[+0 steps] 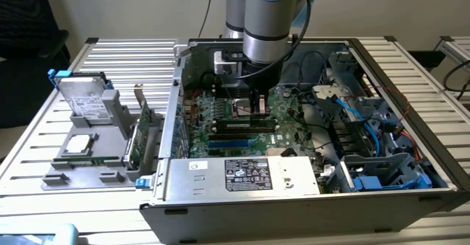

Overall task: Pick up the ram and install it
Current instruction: 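Insert the ram into the slot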

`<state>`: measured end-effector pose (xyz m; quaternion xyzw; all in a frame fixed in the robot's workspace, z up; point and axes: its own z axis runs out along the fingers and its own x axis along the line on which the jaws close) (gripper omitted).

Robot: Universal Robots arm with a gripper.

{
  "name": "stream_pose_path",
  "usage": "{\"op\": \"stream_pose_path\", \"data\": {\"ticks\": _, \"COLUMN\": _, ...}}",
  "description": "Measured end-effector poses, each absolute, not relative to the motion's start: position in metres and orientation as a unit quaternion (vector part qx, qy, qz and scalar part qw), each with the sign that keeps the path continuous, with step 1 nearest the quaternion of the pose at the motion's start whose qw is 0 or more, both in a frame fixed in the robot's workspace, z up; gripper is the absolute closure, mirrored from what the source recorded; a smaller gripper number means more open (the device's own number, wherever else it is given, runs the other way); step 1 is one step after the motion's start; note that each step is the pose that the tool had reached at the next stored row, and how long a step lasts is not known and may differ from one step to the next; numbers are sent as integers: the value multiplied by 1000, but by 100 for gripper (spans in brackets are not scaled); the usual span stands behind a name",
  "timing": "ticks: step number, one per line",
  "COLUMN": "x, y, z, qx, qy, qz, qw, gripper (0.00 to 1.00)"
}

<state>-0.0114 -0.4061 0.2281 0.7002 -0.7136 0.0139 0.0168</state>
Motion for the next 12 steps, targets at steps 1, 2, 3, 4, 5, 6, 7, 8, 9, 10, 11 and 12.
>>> {"op": "stream_pose_path", "data": {"ticks": 1, "x": -11, "y": -406, "z": 228, "qx": 700, "qy": -714, "qz": 14, "qw": 17, "gripper": 87}}
{"op": "stream_pose_path", "data": {"ticks": 2, "x": -11, "y": -406, "z": 228, "qx": 700, "qy": -714, "qz": 14, "qw": 17, "gripper": 87}}
{"op": "stream_pose_path", "data": {"ticks": 3, "x": -11, "y": -406, "z": 228, "qx": 700, "qy": -714, "qz": 14, "qw": 17, "gripper": 87}}
{"op": "stream_pose_path", "data": {"ticks": 4, "x": -11, "y": -406, "z": 228, "qx": 700, "qy": -714, "qz": 14, "qw": 17, "gripper": 87}}
{"op": "stream_pose_path", "data": {"ticks": 5, "x": -11, "y": -406, "z": 228, "qx": 700, "qy": -714, "qz": 14, "qw": 17, "gripper": 87}}
{"op": "stream_pose_path", "data": {"ticks": 6, "x": -11, "y": -406, "z": 227, "qx": 700, "qy": -714, "qz": 14, "qw": 17, "gripper": 87}}
{"op": "stream_pose_path", "data": {"ticks": 7, "x": -11, "y": -406, "z": 227, "qx": 700, "qy": -714, "qz": 14, "qw": 17, "gripper": 87}}
{"op": "stream_pose_path", "data": {"ticks": 8, "x": -11, "y": -406, "z": 227, "qx": 700, "qy": -714, "qz": 14, "qw": 17, "gripper": 87}}
{"op": "stream_pose_path", "data": {"ticks": 9, "x": -11, "y": -406, "z": 227, "qx": 700, "qy": -714, "qz": 14, "qw": 16, "gripper": 87}}
{"op": "stream_pose_path", "data": {"ticks": 10, "x": -11, "y": -406, "z": 227, "qx": 700, "qy": -714, "qz": 14, "qw": 16, "gripper": 87}}
{"op": "stream_pose_path", "data": {"ticks": 11, "x": -11, "y": -406, "z": 227, "qx": 700, "qy": -713, "qz": 14, "qw": 16, "gripper": 87}}
{"op": "stream_pose_path", "data": {"ticks": 12, "x": -11, "y": -406, "z": 227, "qx": 700, "qy": -713, "qz": 15, "qw": 16, "gripper": 87}}
